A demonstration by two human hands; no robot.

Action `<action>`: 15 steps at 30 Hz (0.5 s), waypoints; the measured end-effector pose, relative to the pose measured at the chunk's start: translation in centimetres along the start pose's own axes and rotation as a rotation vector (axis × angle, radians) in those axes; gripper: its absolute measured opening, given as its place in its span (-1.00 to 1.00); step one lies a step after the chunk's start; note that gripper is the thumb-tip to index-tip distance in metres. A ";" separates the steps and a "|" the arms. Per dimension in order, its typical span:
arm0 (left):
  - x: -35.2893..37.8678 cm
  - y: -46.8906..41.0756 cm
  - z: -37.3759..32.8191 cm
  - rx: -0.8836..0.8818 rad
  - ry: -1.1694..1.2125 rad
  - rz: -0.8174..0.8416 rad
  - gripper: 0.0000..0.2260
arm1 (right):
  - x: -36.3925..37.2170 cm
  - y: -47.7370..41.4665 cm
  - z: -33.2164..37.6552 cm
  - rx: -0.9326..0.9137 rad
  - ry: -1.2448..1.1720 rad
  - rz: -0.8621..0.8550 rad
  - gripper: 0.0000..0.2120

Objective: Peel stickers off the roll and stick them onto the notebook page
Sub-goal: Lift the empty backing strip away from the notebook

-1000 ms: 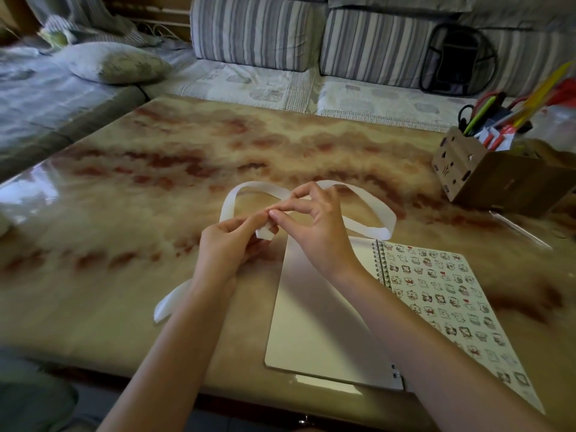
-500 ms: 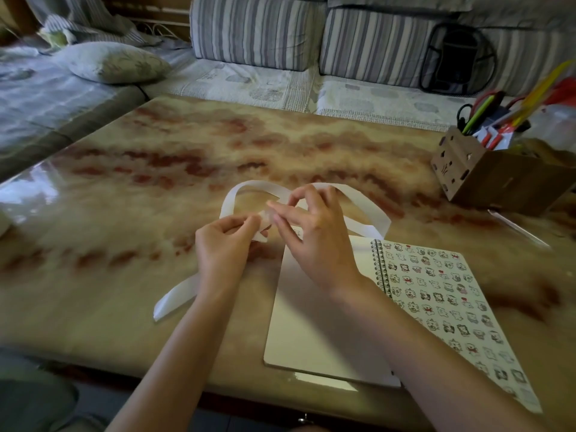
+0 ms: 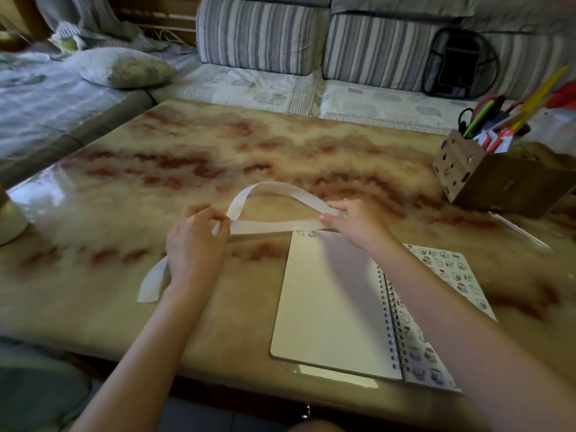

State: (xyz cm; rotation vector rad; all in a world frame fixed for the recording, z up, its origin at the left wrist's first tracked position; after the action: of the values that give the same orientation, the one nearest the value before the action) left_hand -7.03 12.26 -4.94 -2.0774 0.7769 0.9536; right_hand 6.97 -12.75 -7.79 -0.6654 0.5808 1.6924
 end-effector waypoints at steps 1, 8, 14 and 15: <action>0.6 0.0 0.3 -0.023 -0.015 0.045 -0.83 | 0.1 -0.4 0.0 -0.001 -0.010 -0.017 -0.57; 1.8 -0.1 0.5 -0.001 -0.037 0.069 -0.82 | 1.2 -3.0 -1.4 0.056 -0.010 -0.048 -0.47; 1.6 -0.6 0.6 -0.024 0.106 0.025 -0.77 | 0.1 -2.7 -0.5 -0.031 -0.205 -0.105 -0.89; 1.3 -0.8 0.8 -0.063 0.198 0.009 -0.73 | -0.4 -2.5 0.6 -0.065 -0.205 -0.136 -0.88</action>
State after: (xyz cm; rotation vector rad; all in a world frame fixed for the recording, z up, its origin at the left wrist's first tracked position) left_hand -6.05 13.04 -6.13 -2.2490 0.8673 0.7941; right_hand 9.45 -12.08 -7.16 -0.5569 0.3296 1.6327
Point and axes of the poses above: each hand's wrist, its own y-axis away from the middle knuckle, its own x-axis out of the palm, z = x × y, the point moved 10 cm from there along -y, towards the middle knuckle, and after that the axes turned 10 degrees about -y, right-handed, at the moved point
